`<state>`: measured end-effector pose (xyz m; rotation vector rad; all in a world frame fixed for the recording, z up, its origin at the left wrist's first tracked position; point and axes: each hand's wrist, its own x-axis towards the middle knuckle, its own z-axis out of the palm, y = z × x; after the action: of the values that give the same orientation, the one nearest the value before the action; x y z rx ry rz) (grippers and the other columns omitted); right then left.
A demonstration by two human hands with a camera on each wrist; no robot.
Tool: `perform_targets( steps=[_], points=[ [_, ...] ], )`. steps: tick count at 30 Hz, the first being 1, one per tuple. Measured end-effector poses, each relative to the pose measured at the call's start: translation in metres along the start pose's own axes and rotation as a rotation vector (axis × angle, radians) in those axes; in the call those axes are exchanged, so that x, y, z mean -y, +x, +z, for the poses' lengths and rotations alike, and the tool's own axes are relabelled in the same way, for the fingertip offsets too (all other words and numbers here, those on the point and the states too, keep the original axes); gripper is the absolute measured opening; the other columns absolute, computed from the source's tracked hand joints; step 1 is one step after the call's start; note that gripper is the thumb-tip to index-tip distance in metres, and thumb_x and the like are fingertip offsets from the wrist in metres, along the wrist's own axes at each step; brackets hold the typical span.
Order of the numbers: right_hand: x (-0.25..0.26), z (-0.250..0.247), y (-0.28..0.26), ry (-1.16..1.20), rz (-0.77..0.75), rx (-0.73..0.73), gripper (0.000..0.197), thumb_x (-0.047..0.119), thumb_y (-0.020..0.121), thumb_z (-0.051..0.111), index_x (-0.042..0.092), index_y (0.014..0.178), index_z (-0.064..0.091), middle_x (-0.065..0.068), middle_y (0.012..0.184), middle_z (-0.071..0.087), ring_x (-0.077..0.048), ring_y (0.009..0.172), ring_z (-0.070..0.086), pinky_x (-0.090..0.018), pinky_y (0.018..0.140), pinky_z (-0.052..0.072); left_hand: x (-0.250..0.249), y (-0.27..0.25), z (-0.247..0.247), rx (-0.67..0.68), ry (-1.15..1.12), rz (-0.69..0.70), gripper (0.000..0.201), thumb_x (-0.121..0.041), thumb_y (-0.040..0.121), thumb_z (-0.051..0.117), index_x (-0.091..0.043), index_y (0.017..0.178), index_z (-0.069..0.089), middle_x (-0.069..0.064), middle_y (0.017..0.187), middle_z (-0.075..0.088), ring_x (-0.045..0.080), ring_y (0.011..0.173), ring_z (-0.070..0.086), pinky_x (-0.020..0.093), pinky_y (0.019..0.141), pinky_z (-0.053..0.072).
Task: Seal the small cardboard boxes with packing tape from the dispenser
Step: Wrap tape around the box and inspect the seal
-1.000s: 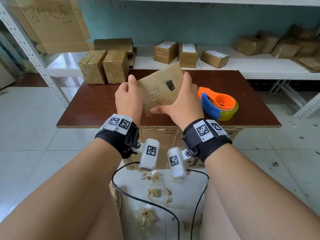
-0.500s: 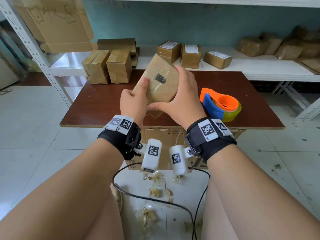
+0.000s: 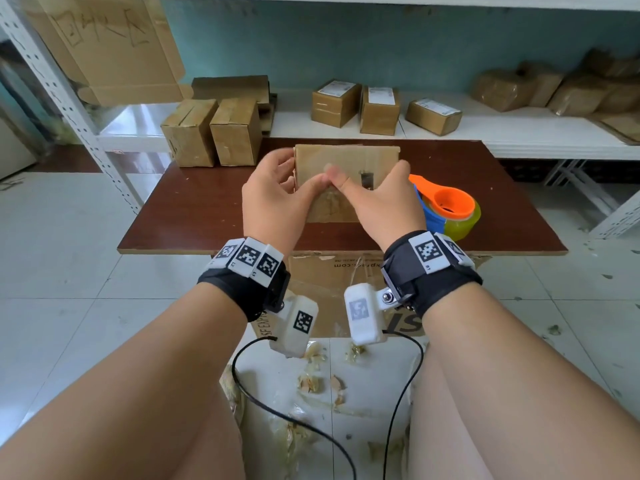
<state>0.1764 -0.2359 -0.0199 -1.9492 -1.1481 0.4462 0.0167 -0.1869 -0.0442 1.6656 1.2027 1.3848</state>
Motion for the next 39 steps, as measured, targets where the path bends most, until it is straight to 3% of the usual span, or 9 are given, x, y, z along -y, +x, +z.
perform_targets(
  steps=[4,9,14,17,23,26,30,33,39],
  points=[
    [-0.01,-0.011,0.013,0.015,-0.094,-0.108,0.075,0.088,0.08,0.06,0.018,0.108,0.064,0.004,0.099,0.071,-0.023,0.094,0.067,-0.042,0.08,0.056,-0.005,0.0,0.001,-0.094,-0.058,0.05,0.027,-0.035,0.102,0.072,-0.01,0.111,0.077,-0.006,0.093,0.077,-0.001,0.084,0.071,0.021,0.077,0.058],
    [-0.01,-0.005,0.013,0.116,-0.033,-0.087,0.071,0.075,0.099,0.044,0.014,0.062,0.049,-0.012,0.063,0.06,-0.036,0.071,0.068,-0.053,0.071,0.059,-0.008,0.01,-0.01,-0.233,-0.14,0.033,0.043,-0.033,0.109,0.054,0.0,0.09,0.076,0.02,0.073,0.063,0.011,0.067,0.049,0.029,0.063,0.041],
    [-0.005,0.012,0.002,0.188,0.121,0.062,0.083,0.104,0.061,0.051,0.028,0.092,0.06,0.006,0.093,0.069,-0.022,0.091,0.069,-0.045,0.084,0.061,-0.018,-0.003,-0.008,-0.125,-0.135,0.113,0.034,-0.031,0.108,0.056,-0.007,0.107,0.08,-0.003,0.087,0.074,0.005,0.082,0.067,0.03,0.071,0.054],
    [-0.004,0.01,0.004,0.267,0.084,0.022,0.078,0.095,0.069,0.057,0.022,0.092,0.071,0.001,0.09,0.076,-0.025,0.088,0.074,-0.053,0.08,0.064,-0.019,-0.007,-0.005,-0.126,-0.121,0.095,0.037,-0.037,0.104,0.062,-0.014,0.131,0.073,-0.008,0.123,0.076,0.003,0.117,0.069,0.035,0.102,0.058],
    [0.003,0.015,0.006,0.22,0.042,0.019,0.078,0.081,0.09,0.039,0.009,0.074,0.063,-0.009,0.075,0.071,-0.035,0.079,0.071,-0.055,0.08,0.06,-0.007,-0.003,-0.005,-0.138,0.089,0.16,0.076,-0.051,0.089,0.081,-0.019,0.151,0.052,-0.009,0.141,0.058,0.013,0.137,0.053,0.042,0.117,0.045],
    [0.002,0.018,0.002,0.248,0.107,0.031,0.079,0.092,0.077,0.055,0.016,0.099,0.063,0.005,0.095,0.069,-0.02,0.089,0.068,-0.042,0.084,0.057,-0.001,-0.001,-0.004,-0.142,0.148,0.217,0.068,-0.041,0.092,0.079,-0.015,0.15,0.055,-0.009,0.14,0.057,0.018,0.136,0.052,0.046,0.117,0.044],
    [-0.002,0.018,0.005,0.311,0.076,-0.013,0.064,0.08,0.071,0.074,0.025,0.102,0.07,0.008,0.095,0.076,-0.017,0.089,0.073,-0.046,0.084,0.062,-0.003,0.001,-0.002,-0.105,0.033,0.137,0.059,-0.027,0.1,0.072,-0.018,0.155,0.053,0.005,0.142,0.056,-0.007,0.116,0.057,0.016,0.1,0.05],
    [-0.004,0.022,0.008,0.306,0.051,0.007,0.06,0.077,0.078,0.071,0.025,0.107,0.069,0.005,0.101,0.075,-0.02,0.094,0.073,-0.047,0.086,0.061,-0.007,-0.002,0.0,-0.131,0.012,0.152,0.057,-0.031,0.099,0.072,-0.019,0.152,0.053,0.007,0.142,0.053,0.009,0.126,0.055,0.012,0.102,0.046],
    [0.004,0.016,0.0,0.529,0.229,0.227,0.118,0.088,0.04,0.087,0.02,0.131,0.053,0.002,0.117,0.074,-0.017,0.095,0.078,-0.039,0.078,0.066,-0.011,-0.008,0.002,-0.2,0.015,0.255,0.054,-0.031,0.094,0.08,-0.011,0.141,0.062,0.009,0.137,0.058,0.005,0.127,0.054,0.012,0.104,0.043]
  ],
)
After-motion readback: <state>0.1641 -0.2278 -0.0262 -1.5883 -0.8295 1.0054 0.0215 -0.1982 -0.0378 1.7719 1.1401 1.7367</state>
